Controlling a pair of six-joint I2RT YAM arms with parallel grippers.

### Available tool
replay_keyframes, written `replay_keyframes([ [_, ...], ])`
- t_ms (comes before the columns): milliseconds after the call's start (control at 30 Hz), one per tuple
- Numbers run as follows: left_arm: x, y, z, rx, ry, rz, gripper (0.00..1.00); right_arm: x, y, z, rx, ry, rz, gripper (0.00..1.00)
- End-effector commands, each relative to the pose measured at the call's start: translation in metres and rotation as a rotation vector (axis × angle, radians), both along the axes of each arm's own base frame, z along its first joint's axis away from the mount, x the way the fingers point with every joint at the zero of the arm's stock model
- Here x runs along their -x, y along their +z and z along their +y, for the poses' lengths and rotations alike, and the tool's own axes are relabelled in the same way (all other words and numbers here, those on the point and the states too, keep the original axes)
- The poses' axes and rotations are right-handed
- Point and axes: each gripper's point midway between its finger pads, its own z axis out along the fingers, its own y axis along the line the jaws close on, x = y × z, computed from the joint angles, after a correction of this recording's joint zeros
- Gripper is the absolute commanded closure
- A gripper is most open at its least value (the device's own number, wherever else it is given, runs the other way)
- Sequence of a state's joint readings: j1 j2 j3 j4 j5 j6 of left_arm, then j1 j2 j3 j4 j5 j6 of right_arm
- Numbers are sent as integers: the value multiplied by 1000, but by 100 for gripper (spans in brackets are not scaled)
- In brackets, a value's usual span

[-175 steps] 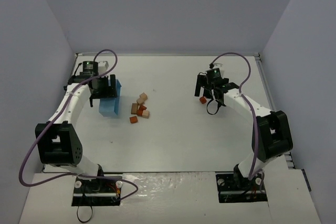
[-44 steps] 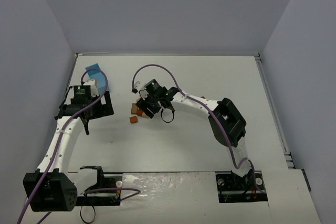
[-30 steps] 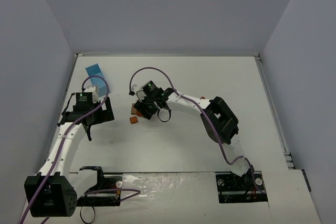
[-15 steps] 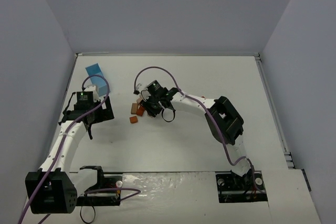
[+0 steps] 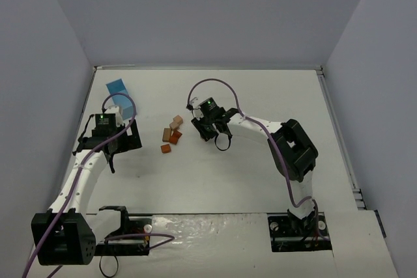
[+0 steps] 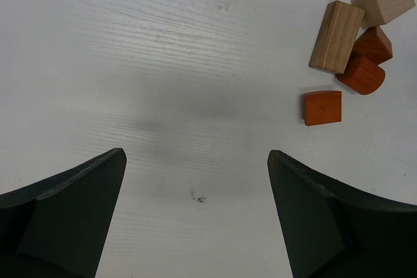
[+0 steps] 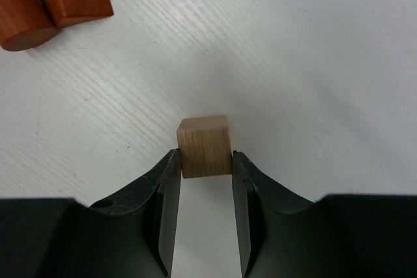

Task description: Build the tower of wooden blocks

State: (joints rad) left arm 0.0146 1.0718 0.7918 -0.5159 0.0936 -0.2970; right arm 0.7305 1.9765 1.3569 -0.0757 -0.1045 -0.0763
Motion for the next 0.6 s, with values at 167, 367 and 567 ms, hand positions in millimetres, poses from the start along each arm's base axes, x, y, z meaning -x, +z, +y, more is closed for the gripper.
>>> replay_keyframes([
  [167, -22, 28, -25, 46, -65, -96, 12, -27, 28, -10, -81, -131, -119, 100],
  [367, -32, 35, -39, 52, -101, -99, 12, -28, 31, -10, -99, -117, -116, 78],
  [567, -31, 42, -36, 31, -99, -106, 12, -40, 75, 7, -182, -115, -178, 49],
])
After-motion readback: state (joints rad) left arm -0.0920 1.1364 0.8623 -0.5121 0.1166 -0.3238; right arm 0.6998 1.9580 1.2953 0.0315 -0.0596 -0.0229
